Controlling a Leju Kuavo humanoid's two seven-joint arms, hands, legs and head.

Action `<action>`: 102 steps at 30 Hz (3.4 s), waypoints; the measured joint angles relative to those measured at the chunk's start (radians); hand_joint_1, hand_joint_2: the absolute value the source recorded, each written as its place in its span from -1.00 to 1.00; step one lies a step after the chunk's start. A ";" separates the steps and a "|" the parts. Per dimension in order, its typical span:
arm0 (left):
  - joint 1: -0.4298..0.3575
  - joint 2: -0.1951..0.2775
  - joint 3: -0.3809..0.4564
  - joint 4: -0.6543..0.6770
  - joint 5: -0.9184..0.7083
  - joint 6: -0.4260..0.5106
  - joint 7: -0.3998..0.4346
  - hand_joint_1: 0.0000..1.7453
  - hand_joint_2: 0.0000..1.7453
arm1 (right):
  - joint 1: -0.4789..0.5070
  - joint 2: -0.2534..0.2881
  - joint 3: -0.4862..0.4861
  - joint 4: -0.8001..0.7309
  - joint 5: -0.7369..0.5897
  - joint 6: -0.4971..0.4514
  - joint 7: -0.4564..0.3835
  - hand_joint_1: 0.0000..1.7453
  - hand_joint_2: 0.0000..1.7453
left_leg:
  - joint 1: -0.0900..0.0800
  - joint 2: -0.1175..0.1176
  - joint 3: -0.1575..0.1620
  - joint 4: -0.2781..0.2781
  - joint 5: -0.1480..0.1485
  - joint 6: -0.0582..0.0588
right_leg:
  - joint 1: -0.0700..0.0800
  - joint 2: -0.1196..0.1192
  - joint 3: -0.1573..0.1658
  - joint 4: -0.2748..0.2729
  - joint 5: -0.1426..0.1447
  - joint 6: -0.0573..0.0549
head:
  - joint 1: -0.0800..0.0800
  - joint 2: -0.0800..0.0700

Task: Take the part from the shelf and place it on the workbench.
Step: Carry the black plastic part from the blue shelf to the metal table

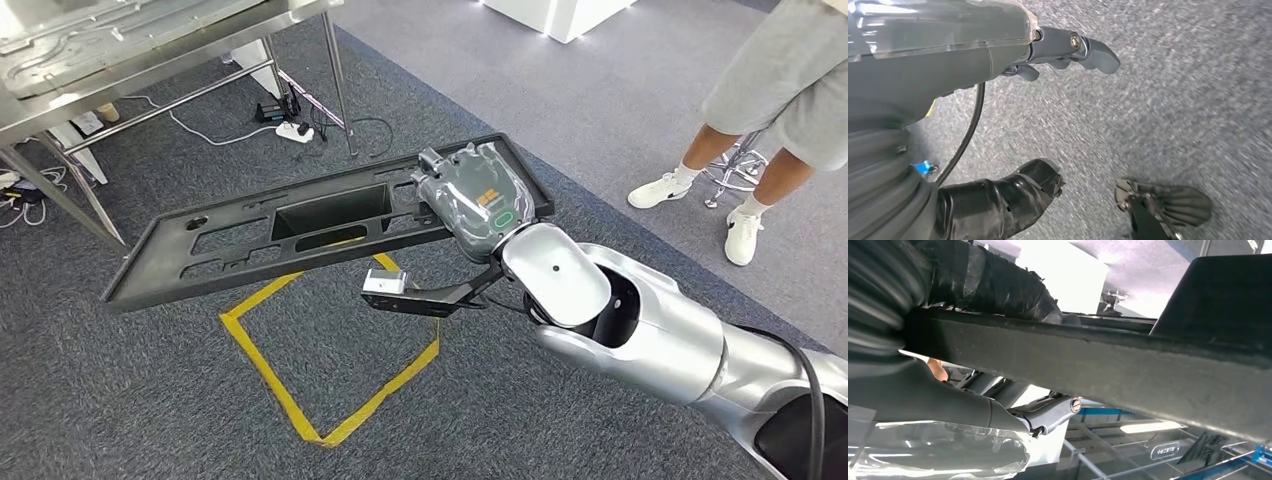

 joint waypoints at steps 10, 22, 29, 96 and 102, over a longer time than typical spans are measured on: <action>0.001 0.000 0.000 0.000 -0.004 0.000 0.007 -1.00 1.00 | 0.008 0.000 0.000 0.000 0.000 0.000 0.001 1.00 1.00 | 0.003 -0.004 0.011 0.013 -0.019 0.012 | 0.000 -0.001 -0.056 0.083 -0.002 0.007 | 0.003 0.000; -0.001 0.010 -0.008 0.000 -0.014 -0.029 0.016 -1.00 1.00 | 0.005 0.057 0.001 0.058 0.031 -0.049 -0.050 1.00 1.00 | 0.016 0.000 -0.149 0.295 -0.118 -0.043 | 0.002 0.001 -0.004 0.003 0.005 -0.032 | -0.004 0.000; -0.003 0.018 -0.008 0.000 -0.009 -0.030 -0.009 -1.00 1.00 | -0.018 0.117 0.002 0.128 0.056 -0.078 -0.067 1.00 1.00 | 0.001 -0.002 -0.027 0.013 0.007 -0.014 | 0.002 -0.001 0.012 -0.005 -0.009 -0.009 | -0.002 0.000; 0.004 0.005 -0.010 0.000 -0.009 0.031 0.006 -1.00 1.00 | 0.040 0.036 -0.009 0.044 0.025 -0.018 -0.017 1.00 1.00 | 0.002 0.001 0.018 -0.025 0.010 0.030 | 0.017 0.007 -0.022 0.176 -0.100 0.001 | 0.005 0.000; 0.007 0.005 -0.009 0.000 -0.006 0.031 0.010 -1.00 1.00 | 0.048 0.027 -0.009 0.043 0.019 -0.016 -0.015 1.00 1.00 | 0.002 -0.005 0.084 -0.006 -0.057 0.021 | 0.012 0.005 -0.072 0.066 -0.002 0.005 | 0.004 0.000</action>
